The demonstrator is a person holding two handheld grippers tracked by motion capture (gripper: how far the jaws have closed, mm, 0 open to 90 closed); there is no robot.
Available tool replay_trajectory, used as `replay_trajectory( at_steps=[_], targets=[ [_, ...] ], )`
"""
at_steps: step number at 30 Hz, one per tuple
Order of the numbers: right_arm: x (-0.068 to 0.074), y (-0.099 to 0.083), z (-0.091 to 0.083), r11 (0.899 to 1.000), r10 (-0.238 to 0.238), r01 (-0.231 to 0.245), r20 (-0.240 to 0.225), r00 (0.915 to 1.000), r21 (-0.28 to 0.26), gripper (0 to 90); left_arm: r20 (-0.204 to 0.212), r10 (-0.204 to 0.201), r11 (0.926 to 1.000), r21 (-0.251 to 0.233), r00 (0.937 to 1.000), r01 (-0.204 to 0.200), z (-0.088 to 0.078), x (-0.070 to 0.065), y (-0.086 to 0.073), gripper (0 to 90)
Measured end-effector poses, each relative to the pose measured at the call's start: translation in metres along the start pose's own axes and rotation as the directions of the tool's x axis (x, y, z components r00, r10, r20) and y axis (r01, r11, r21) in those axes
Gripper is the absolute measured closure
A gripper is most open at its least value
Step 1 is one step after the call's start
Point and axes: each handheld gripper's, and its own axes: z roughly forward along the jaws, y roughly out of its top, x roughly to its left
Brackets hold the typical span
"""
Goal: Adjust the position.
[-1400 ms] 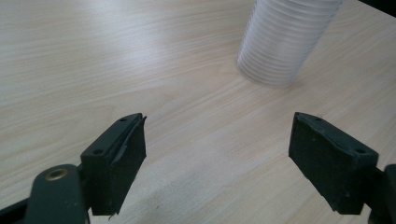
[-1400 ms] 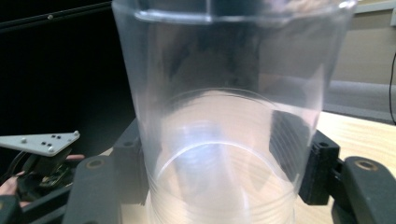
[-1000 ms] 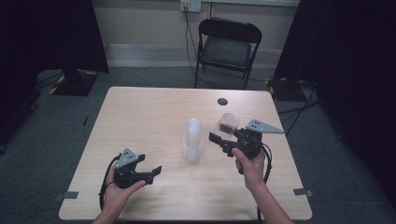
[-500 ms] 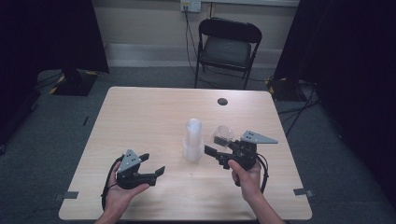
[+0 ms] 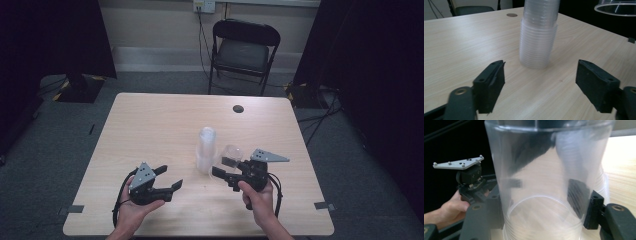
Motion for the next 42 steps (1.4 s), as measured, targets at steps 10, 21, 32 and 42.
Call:
replay_trajectory(
  at_steps=[10,21,32,42],
  targets=[
    [0.005,-0.013,0.009,0.997,0.08,-0.079,-0.065,0.9947,0.026,36.7,0.066,0.029,0.9995,0.015,0.9974,-0.03,0.004,-0.014,0.009,30.3],
    [0.013,-0.004,0.004,0.993,0.114,-0.116,-0.092,0.9892,-0.02,37.0,0.115,0.065,0.9932,-0.104,0.9912,-0.053,0.023,-0.031,0.037,33.5],
    [0.016,0.004,0.002,0.985,0.157,-0.165,-0.14,0.9776,-0.046,37.7,0.138,0.111,0.969,-0.235,0.9843,-0.076,0.042,-0.052,0.033,49.7],
    [0.016,0.0,0.006,0.974,0.219,-0.226,-0.165,0.9617,-0.025,38.2,0.093,0.09,0.9517,-0.302,0.9915,-0.058,0.037,-0.055,0.03,61.2]
  ],
)
